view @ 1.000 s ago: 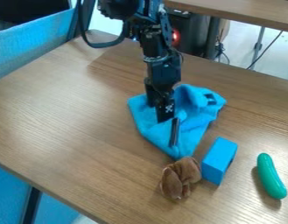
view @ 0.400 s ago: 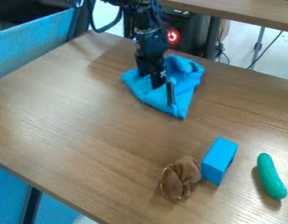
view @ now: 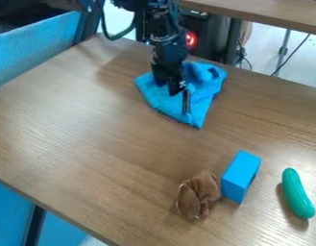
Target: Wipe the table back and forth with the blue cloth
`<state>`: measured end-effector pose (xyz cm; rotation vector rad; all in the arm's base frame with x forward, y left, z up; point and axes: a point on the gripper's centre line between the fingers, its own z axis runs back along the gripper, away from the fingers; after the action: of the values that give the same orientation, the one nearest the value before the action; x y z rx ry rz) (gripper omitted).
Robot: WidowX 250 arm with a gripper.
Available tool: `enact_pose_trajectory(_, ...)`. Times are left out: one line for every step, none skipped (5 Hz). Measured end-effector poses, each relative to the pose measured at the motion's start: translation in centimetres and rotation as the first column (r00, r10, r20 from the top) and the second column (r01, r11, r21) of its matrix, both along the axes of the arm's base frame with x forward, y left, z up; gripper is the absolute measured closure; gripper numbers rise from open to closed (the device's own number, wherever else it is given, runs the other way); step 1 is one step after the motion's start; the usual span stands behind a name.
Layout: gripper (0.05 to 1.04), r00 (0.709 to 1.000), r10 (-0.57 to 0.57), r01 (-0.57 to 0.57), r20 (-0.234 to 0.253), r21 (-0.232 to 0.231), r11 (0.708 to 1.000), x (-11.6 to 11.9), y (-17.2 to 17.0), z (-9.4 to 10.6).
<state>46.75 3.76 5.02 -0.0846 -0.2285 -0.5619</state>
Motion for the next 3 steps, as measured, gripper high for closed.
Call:
enact_pose_trajectory(0.083,0.998,-0.053,0.053,-0.014,-0.006,0.999,-2.1,-2.2,0.1)
enact_pose_trajectory(0.083,0.994,-0.108,0.108,-0.029,-0.014,0.994,-4.2,-4.0,-0.2)
enact_pose_trajectory(0.083,0.986,-0.161,0.159,-0.042,-0.037,0.987,-6.6,-5.9,0.0)
